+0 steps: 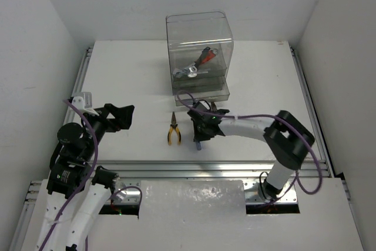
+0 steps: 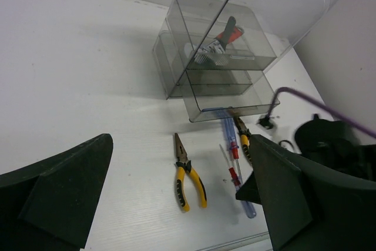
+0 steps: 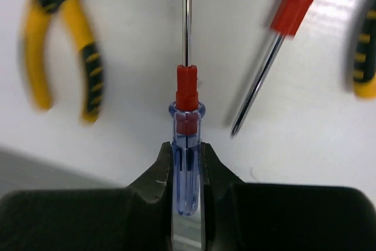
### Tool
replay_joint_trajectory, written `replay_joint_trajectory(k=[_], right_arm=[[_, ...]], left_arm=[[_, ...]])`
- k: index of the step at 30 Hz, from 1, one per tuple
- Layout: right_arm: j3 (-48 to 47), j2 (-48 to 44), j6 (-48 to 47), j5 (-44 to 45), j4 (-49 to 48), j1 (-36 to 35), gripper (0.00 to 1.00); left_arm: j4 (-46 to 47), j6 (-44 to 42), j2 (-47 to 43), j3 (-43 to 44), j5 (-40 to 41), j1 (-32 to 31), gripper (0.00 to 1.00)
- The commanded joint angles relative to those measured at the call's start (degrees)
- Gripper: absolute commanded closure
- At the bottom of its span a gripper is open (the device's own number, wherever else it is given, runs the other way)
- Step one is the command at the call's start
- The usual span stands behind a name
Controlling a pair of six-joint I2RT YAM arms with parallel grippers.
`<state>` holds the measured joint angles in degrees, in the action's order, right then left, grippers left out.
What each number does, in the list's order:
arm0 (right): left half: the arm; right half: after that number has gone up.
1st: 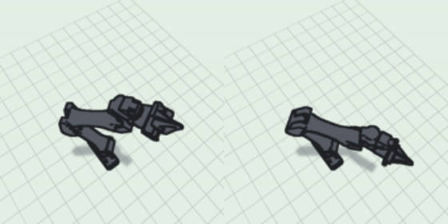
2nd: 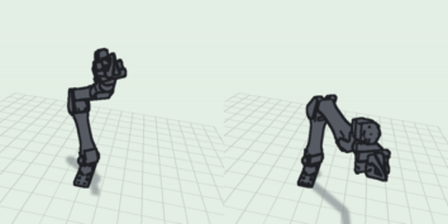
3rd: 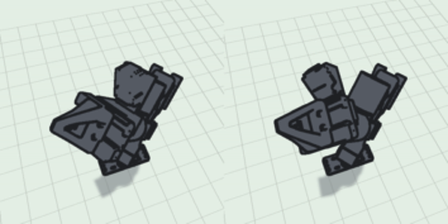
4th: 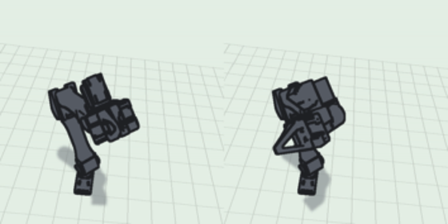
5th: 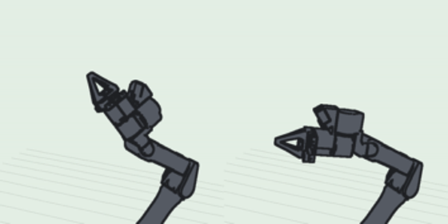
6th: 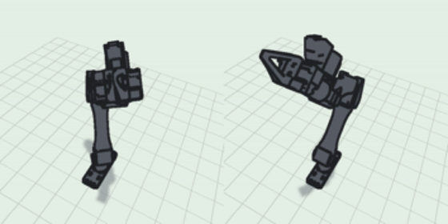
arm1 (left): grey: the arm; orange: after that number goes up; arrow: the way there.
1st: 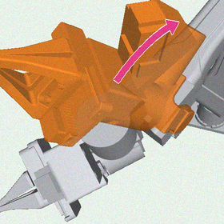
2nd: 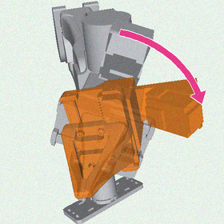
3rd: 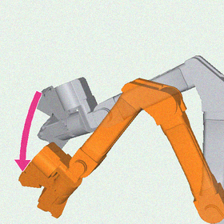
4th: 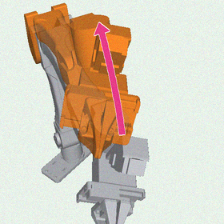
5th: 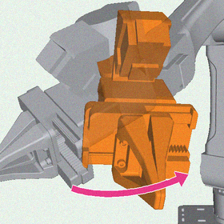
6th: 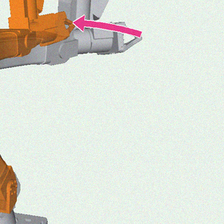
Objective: Sort the tools into containers
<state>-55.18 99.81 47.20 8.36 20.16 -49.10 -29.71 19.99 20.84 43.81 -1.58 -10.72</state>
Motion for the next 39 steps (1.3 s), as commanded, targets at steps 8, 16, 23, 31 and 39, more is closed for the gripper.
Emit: replay_joint_trajectory(k=[8,16,23,31,39], right_arm=[[7.18,-28.68,9.39,1.38,-11.81,0.06,1.00],[12.37,-31.35,31.79,22.04,-27.01,5.05,1.00],[-1.58,-17.91,42.17,22.49,-23.61,9.99,0.88],[-14.40,-7.53,36.05,13.27,-15.87,11.13,0.20],[-9.96,-11.22,14.26,12.64,-3.74,8.07,0.25]], left_arm=[[2.47,0.05,-0.01,-0.13,-0.17,-0.27,0.00],[2.29,0.23,-0.62,-0.13,0.44,-0.27,0.00],[2.20,0.31,-0.89,-0.04,0.79,-0.27,0.00],[2.20,0.31,-1.77,-0.13,0.97,-0.27,0.00],[2.29,0.31,-2.56,-0.13,0.88,-0.35,0.00]])
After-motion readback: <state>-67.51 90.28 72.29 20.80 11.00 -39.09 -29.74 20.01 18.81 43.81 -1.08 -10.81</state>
